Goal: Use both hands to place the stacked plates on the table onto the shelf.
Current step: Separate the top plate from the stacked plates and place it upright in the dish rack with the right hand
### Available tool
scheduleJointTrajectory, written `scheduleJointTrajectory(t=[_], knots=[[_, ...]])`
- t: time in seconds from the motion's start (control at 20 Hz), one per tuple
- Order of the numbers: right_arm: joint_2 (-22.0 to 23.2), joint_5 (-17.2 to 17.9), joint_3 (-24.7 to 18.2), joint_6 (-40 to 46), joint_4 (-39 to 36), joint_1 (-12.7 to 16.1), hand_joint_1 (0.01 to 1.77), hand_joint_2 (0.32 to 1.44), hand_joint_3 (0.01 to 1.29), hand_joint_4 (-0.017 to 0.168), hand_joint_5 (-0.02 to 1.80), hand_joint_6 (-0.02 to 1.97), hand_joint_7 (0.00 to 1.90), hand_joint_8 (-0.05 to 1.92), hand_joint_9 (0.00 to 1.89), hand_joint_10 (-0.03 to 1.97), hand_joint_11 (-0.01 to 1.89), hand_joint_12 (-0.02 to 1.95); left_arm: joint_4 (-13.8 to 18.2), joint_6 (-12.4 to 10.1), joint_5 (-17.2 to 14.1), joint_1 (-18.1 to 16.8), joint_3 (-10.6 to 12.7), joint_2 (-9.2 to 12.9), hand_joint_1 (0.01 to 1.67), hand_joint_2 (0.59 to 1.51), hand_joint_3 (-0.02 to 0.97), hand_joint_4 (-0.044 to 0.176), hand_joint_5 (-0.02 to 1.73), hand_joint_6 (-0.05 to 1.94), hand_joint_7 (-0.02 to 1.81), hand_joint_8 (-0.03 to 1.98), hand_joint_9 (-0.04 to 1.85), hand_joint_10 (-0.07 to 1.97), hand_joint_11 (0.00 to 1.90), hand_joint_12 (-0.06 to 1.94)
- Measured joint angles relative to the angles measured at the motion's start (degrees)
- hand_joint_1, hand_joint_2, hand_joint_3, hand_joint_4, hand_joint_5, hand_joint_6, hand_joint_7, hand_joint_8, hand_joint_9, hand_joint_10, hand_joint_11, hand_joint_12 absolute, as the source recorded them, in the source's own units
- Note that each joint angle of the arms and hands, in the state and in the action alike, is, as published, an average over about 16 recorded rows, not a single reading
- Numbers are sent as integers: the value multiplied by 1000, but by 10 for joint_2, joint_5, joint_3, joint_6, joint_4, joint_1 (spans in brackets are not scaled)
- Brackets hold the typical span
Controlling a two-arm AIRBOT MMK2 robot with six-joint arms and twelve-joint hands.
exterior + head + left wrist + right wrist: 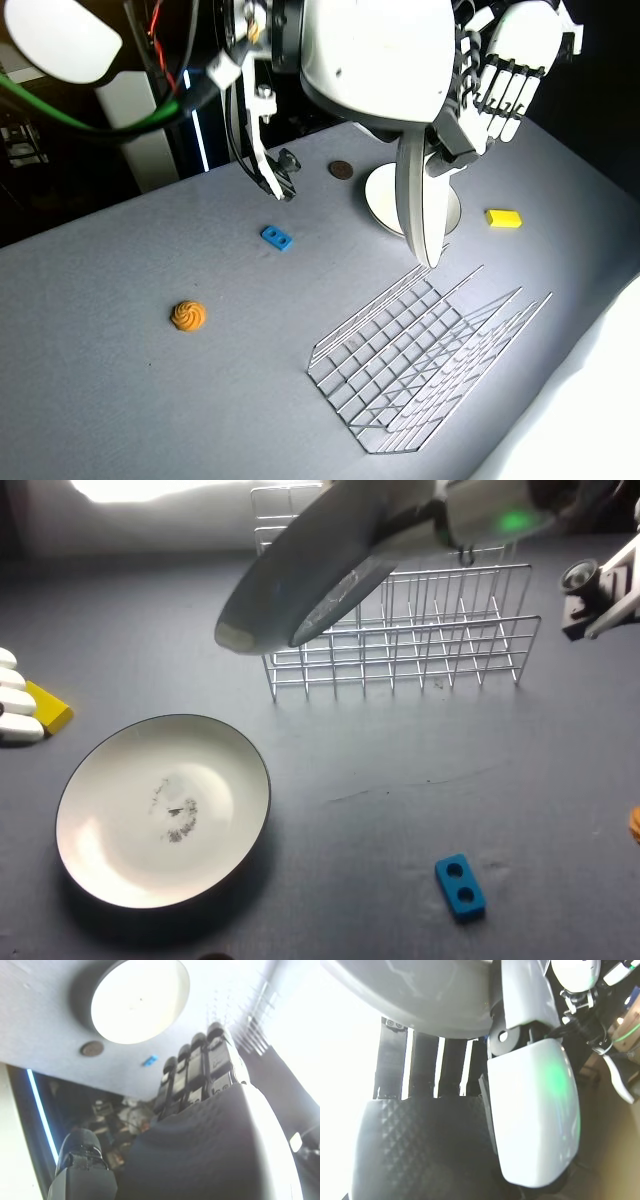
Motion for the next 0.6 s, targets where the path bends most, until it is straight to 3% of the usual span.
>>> scheduleJointTrajectory(t=[0.3, 0.6], knots=[[-6, -24, 46, 95, -1, 11, 1378, 949, 16, -7, 987, 797, 1128, 712, 1023, 1060, 757, 1141, 26, -14, -5, -13, 4, -14, 16, 1027, 17, 6, 19, 20, 32, 15, 20, 7, 15, 12], [-20, -61, 85, 100, 66, 29, 1383, 960, 15, -9, 976, 798, 1119, 735, 1021, 1047, 750, 1142, 44, -25, -9, -20, 5, -25, 17, 1027, 17, 5, 23, 20, 34, 15, 19, 7, 14, 12]])
